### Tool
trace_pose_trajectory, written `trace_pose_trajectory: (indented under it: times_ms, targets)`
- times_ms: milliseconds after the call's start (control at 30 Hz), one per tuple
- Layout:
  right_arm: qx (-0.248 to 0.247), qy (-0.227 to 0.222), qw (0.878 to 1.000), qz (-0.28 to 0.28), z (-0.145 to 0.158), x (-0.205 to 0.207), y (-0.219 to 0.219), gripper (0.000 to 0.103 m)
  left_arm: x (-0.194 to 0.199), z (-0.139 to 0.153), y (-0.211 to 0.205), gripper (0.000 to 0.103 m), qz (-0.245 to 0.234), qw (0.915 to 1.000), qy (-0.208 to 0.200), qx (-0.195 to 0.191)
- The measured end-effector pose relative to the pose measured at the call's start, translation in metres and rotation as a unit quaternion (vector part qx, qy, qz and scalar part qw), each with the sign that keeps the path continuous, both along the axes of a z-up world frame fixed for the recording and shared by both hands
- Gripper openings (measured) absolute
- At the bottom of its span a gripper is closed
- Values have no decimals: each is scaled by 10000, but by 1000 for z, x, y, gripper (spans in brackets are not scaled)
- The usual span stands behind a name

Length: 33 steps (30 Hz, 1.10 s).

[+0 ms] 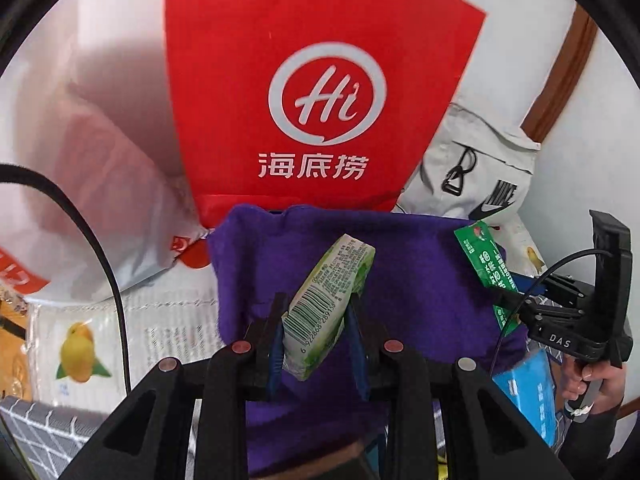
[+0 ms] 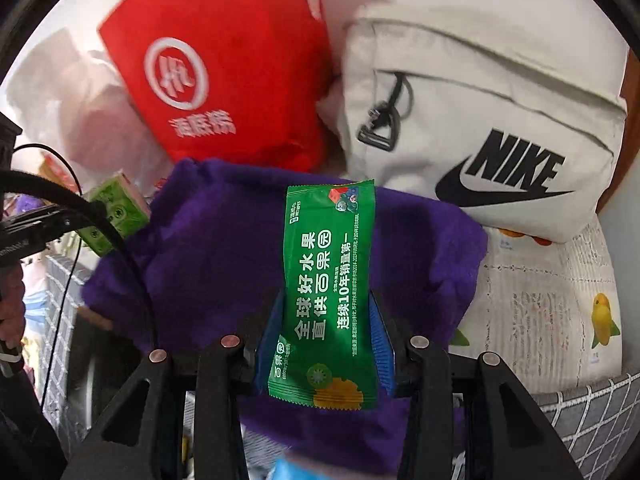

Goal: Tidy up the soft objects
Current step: 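Carry the green box and green packet up onto the purple towel with both tools, then open both tools to drop the green box and packet on the towel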

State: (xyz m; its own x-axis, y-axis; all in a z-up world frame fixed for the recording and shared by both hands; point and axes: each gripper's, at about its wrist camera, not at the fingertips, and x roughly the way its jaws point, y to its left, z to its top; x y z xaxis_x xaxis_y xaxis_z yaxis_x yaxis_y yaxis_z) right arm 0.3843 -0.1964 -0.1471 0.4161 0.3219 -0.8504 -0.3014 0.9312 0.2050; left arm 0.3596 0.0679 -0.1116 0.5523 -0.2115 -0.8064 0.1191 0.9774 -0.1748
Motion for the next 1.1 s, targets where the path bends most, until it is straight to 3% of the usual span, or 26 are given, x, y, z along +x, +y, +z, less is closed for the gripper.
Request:
trace_pose_trajectory:
  times_ms: [333,633,900,1100]
  targets:
    - [-302,416,9985,-176,-35,25,-9,42,54,-39,-4,27,101,9990,435,3]
    - [-428,656,9968,-143,-47,41,-11,42,76,-62,-5,29,223,9977,613,188]
    - [-516,878,9948,-68,-56,54,-2,42,79,-64,-8,31,266,9972,677,198]
    - [-547,952,9939,100,-65,67,-2,46,79,-65,-9,42,232,9958,878,124]
